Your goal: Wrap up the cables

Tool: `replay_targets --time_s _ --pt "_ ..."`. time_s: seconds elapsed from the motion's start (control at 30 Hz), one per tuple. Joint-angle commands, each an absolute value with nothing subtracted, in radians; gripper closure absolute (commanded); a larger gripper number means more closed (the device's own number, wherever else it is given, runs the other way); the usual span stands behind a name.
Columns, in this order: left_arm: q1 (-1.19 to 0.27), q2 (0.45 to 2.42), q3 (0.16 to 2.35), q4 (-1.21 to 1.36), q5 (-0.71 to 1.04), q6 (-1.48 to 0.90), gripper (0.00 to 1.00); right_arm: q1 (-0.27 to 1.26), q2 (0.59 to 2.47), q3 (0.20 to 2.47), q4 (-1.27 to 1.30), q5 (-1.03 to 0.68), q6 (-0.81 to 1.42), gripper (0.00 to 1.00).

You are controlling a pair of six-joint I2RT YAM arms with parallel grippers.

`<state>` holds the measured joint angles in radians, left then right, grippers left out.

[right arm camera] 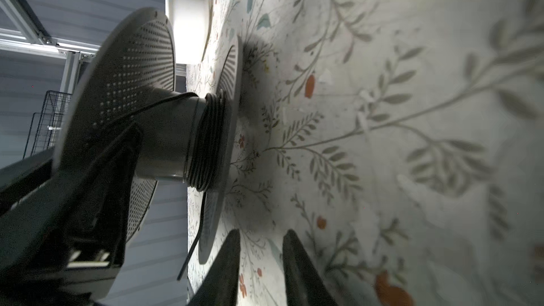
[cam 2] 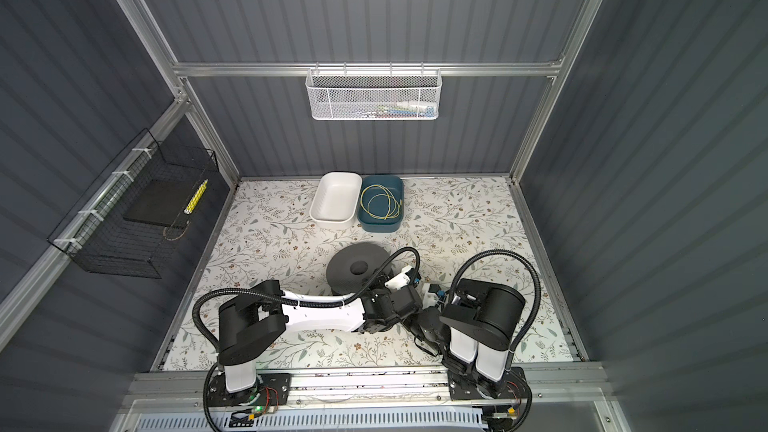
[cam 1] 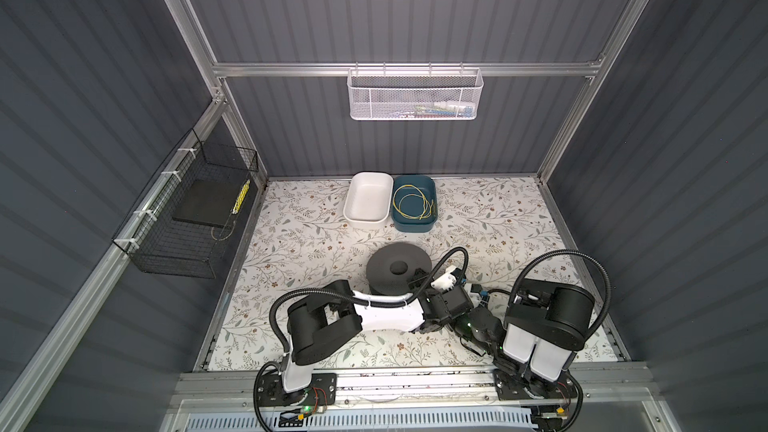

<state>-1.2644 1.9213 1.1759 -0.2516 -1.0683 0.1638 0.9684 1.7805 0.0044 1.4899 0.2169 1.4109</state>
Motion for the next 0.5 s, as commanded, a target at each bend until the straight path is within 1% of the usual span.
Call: replay_targets --time_s 0.0,0.17,0.2,0.3,0.37,0.47 --pt "-1.259 2.018 1.130 -0.195 -0.631 0.038 0.91 0.958 1.758 -0.083 1.479 0.263 1.418 0.70" --pt "-1.259 2.044 1.128 -0.184 -0.617 0.030 0.90 0.922 1.703 -0.101 1.460 0.255 1.402 0.69" --pt "-1.259 2.045 1.128 -0.184 -0.615 0.025 0.88 0.918 1.695 -0.101 1.456 0.255 1.397 0.68" --pt "-1.259 2.050 1.126 -0.191 -0.615 0.019 0.77 0.895 1.661 -0.101 1.424 0.242 1.387 0.67" --pt "-1.259 2.046 1.119 -0.189 -0.615 0.016 0.67 0.880 1.625 -0.101 1.387 0.236 1.379 0.67" --pt "-1.259 2.042 1.117 -0.197 -0.615 0.009 0.59 0.851 1.545 -0.101 1.303 0.228 1.368 0.67"
